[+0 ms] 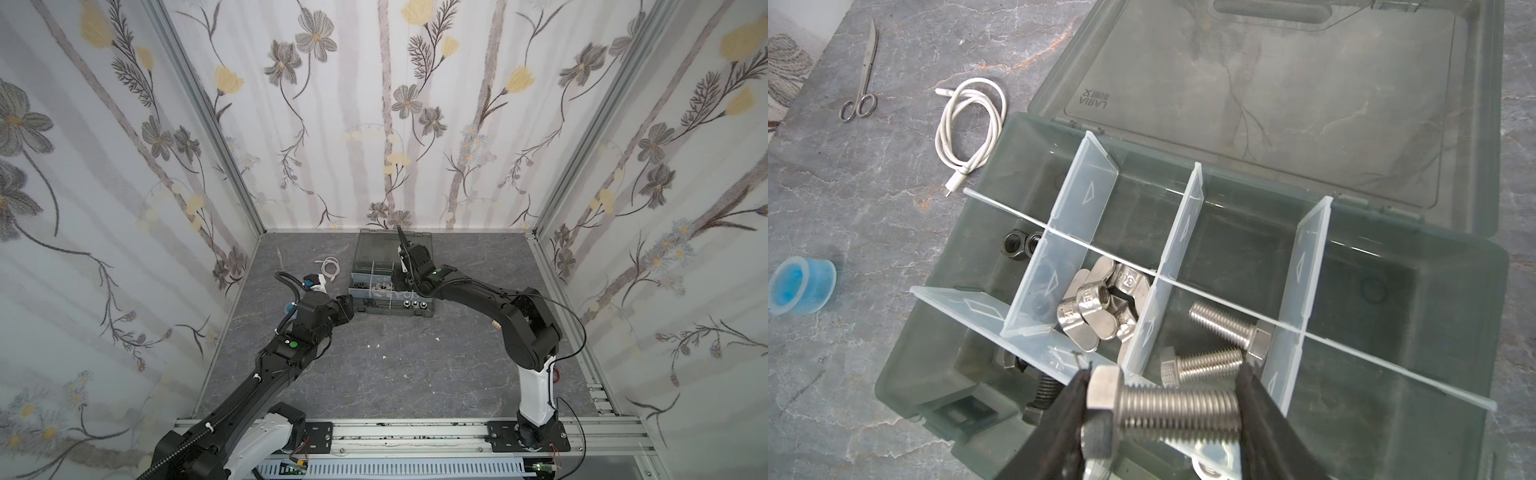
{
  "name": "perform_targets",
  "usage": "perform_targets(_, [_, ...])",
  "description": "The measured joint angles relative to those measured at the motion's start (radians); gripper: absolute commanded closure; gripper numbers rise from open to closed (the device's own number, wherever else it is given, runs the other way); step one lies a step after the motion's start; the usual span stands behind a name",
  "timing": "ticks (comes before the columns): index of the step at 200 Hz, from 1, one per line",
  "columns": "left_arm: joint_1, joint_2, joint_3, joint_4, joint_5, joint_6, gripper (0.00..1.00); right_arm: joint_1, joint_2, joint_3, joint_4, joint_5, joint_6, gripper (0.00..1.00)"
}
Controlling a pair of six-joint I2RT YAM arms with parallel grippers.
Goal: Sort the screws and nuts into containers
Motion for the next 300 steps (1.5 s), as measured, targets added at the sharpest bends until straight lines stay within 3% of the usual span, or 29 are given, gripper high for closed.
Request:
perform_targets(39, [0.002,-0.002,-0.001,0.000,0.000,0.000,0.41,-0.002,0.001,0.005,0.000,0.003,0.013,0.32])
perform_targets(198, [0.015,-0.050,-0.024,0.003,-0.028,0.013,0.40,-0.006,-0.050,-0.010,-0.001,-0.005,0.036,0.31])
perform_targets(247, [0.027,-0.100,-0.038,0.004,-0.111,0.050,0.39,-0.006,-0.220,-0.179,0.076,0.004,0.042,0.30])
perform_targets(300, [0.042,-0.217,-0.062,0.029,-0.237,0.103,0.35,-0.010,-0.492,-0.347,0.170,0.107,-0.031,0.28])
